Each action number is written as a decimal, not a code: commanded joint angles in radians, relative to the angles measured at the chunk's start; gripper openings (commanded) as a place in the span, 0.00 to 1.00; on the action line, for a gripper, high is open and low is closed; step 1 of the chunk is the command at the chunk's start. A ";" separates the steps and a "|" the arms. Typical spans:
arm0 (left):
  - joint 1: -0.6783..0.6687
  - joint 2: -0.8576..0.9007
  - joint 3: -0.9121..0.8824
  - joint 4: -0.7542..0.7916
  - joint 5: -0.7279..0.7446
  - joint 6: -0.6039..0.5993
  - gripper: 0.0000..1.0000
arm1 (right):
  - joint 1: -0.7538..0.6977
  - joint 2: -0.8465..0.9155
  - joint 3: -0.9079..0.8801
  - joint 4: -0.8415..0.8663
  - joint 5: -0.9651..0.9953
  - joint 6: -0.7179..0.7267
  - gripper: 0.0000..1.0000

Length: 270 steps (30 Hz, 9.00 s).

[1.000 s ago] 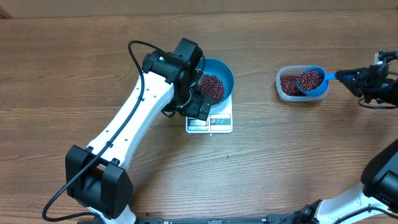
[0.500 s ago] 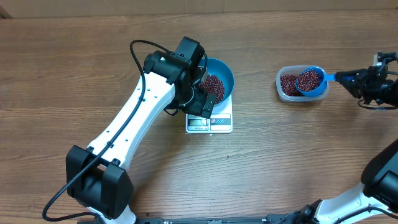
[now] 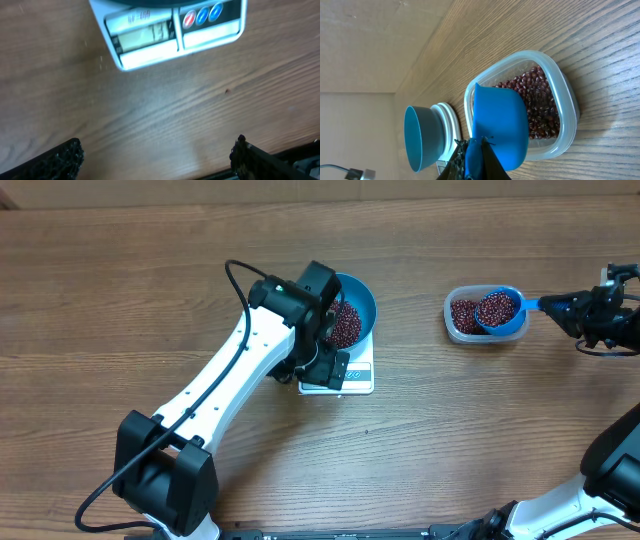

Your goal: Scoop item into bowl and weigh 150g on scale

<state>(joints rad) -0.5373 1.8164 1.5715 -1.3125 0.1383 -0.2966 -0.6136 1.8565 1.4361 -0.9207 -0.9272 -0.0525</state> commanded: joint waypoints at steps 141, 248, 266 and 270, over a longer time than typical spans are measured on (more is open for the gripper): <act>-0.085 -0.136 -0.146 0.229 -0.191 -0.115 1.00 | 0.759 -0.061 0.190 0.433 0.078 -0.005 0.04; -0.085 -0.136 -0.146 0.229 -0.191 -0.115 0.99 | 0.868 -0.125 0.241 0.238 0.357 -0.289 0.04; -0.085 -0.136 -0.146 0.229 -0.191 -0.115 0.99 | 0.889 -0.125 0.241 0.216 0.351 -0.293 0.04; -0.085 -0.136 -0.146 0.229 -0.191 -0.115 1.00 | 0.889 -0.125 0.241 0.216 0.351 -0.293 0.04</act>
<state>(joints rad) -0.6155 1.6783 1.4311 -1.0840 -0.0566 -0.4061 0.2741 1.7679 1.6424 -0.7158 -0.5694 -0.3393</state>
